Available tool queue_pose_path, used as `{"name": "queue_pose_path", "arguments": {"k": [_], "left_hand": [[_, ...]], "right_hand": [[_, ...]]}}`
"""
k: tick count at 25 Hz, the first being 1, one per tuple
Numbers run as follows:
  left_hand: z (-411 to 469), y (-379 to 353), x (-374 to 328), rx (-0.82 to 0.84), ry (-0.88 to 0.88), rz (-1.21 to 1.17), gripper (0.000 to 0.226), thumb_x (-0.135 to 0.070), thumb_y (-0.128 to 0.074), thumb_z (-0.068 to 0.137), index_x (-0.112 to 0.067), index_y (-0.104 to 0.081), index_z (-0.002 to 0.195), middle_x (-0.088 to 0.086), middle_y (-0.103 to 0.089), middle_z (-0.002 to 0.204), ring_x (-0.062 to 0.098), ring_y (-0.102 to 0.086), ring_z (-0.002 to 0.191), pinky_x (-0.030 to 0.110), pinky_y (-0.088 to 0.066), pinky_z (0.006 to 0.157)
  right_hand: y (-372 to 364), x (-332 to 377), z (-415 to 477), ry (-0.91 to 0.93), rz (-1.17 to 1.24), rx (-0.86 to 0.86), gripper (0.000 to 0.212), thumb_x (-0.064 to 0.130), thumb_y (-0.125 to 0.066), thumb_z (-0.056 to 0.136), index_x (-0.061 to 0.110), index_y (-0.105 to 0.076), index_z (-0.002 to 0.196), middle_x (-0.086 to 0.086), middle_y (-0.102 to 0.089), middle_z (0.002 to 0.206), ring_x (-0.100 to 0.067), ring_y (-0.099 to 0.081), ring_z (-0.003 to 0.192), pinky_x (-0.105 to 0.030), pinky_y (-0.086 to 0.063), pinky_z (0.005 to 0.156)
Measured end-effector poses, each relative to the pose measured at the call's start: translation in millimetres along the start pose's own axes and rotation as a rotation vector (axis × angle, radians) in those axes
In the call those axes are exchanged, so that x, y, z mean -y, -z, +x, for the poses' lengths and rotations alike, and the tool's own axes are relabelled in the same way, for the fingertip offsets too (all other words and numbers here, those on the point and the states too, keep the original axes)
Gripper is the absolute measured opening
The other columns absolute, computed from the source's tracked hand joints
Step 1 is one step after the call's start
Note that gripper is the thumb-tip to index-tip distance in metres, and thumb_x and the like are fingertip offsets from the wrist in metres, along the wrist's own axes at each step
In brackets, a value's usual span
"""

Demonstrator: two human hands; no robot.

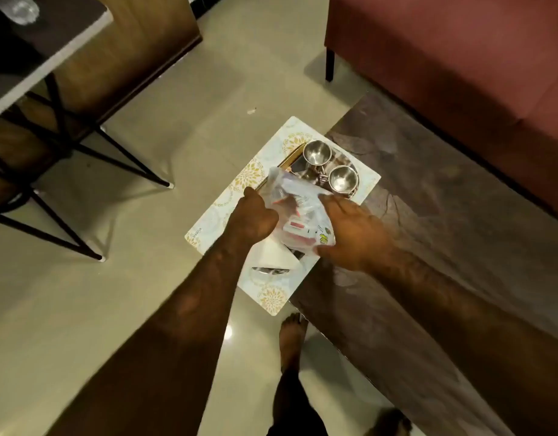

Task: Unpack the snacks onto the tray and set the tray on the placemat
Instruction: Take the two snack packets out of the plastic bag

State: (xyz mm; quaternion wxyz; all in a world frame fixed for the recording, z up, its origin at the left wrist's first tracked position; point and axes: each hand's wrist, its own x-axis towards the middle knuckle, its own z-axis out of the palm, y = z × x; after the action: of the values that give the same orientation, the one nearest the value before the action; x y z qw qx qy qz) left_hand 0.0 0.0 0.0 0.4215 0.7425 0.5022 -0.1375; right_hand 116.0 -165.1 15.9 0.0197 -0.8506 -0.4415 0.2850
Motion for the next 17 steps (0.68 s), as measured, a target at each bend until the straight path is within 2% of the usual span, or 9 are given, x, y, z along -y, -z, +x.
{"name": "queue_pose_path", "arguments": {"k": [2, 4, 6, 8, 10, 12, 13, 14, 17], "left_hand": [[9, -6, 19, 0.061, 0.092, -0.114, 0.062, -0.013, -0.056, 0.090, -0.006, -0.033, 0.147, 0.019, -0.053, 0.140, 0.038, -0.054, 0.127, 0.045, -0.047, 0.105], [13, -17, 40, 0.127, 0.188, -0.334, 0.067, -0.010, -0.061, 0.090, -0.003, -0.031, 0.149, 0.019, -0.054, 0.137, 0.035, -0.059, 0.121, 0.045, -0.052, 0.100], [15, -21, 49, 0.184, 0.262, -0.601, 0.075, -0.007, -0.067, 0.088, -0.006, -0.026, 0.151, 0.019, -0.059, 0.131, 0.028, -0.065, 0.104, 0.039, -0.054, 0.086], [19, -17, 54, 0.246, 0.288, -0.817, 0.075, -0.006, -0.070, 0.087, -0.017, -0.029, 0.148, 0.016, -0.064, 0.125, 0.023, -0.068, 0.093, 0.035, -0.055, 0.076], [20, -16, 55, 0.256, 0.285, -0.895, 0.051, -0.007, -0.071, 0.087, -0.016, -0.047, 0.131, 0.011, -0.069, 0.111, 0.020, -0.068, 0.079, 0.032, -0.053, 0.066], [21, -16, 51, 0.231, 0.216, -0.796, 0.017, -0.015, -0.070, 0.089, -0.015, -0.063, 0.104, 0.004, -0.066, 0.092, 0.015, -0.061, 0.070, 0.030, -0.050, 0.061], [21, -14, 49, 0.227, 0.181, -0.739, 0.010, -0.021, -0.072, 0.089, -0.015, -0.064, 0.092, 0.002, -0.065, 0.088, 0.015, -0.059, 0.072, 0.030, -0.049, 0.063], [20, -13, 49, 0.221, 0.147, -0.700, 0.017, -0.027, -0.074, 0.087, -0.014, -0.063, 0.085, 0.001, -0.067, 0.088, 0.015, -0.061, 0.077, 0.032, -0.051, 0.069], [20, -10, 47, 0.296, 0.081, -0.817, 0.019, -0.029, -0.076, 0.085, -0.014, -0.065, 0.087, 0.003, -0.076, 0.103, 0.021, -0.070, 0.101, 0.041, -0.055, 0.088]], "right_hand": [[-16, 11, 12, 0.000, 0.000, 0.111, 0.108, 0.050, -0.073, 0.082, 0.025, -0.006, 0.163, -0.003, -0.011, 0.172, -0.029, -0.014, 0.157, -0.056, -0.033, 0.118], [-31, 19, 17, -0.018, -0.011, 0.156, 0.106, 0.046, -0.075, 0.083, 0.025, -0.008, 0.163, -0.004, -0.010, 0.171, -0.031, -0.011, 0.157, -0.057, -0.036, 0.116], [-37, 21, 22, -0.042, -0.017, 0.125, 0.101, 0.037, -0.076, 0.083, 0.024, -0.013, 0.162, -0.006, -0.014, 0.169, -0.031, -0.016, 0.155, -0.055, -0.042, 0.112], [-36, 24, 27, -0.063, 0.002, 0.065, 0.091, 0.022, -0.073, 0.086, 0.023, -0.020, 0.160, -0.006, -0.021, 0.166, -0.032, -0.026, 0.150, -0.051, -0.047, 0.108], [-33, 25, 29, -0.087, 0.040, 0.028, 0.081, 0.011, -0.066, 0.088, 0.023, -0.026, 0.158, -0.007, -0.030, 0.160, -0.031, -0.037, 0.143, -0.049, -0.049, 0.105], [-27, 24, 31, -0.099, 0.078, 0.004, 0.075, 0.008, -0.062, 0.090, 0.024, -0.033, 0.156, -0.007, -0.038, 0.154, -0.032, -0.044, 0.138, -0.048, -0.051, 0.102], [-24, 24, 33, -0.107, 0.088, -0.001, 0.072, 0.008, -0.062, 0.090, 0.024, -0.036, 0.155, -0.007, -0.041, 0.152, -0.032, -0.047, 0.136, -0.048, -0.052, 0.101], [-20, 23, 34, -0.120, 0.095, -0.004, 0.070, 0.009, -0.061, 0.090, 0.024, -0.038, 0.154, -0.007, -0.043, 0.151, -0.032, -0.048, 0.134, -0.048, -0.052, 0.100], [-13, 21, 38, -0.172, 0.119, -0.014, 0.067, 0.017, -0.062, 0.092, 0.022, -0.039, 0.154, -0.008, -0.044, 0.152, -0.030, -0.051, 0.134, -0.047, -0.052, 0.102]]}}
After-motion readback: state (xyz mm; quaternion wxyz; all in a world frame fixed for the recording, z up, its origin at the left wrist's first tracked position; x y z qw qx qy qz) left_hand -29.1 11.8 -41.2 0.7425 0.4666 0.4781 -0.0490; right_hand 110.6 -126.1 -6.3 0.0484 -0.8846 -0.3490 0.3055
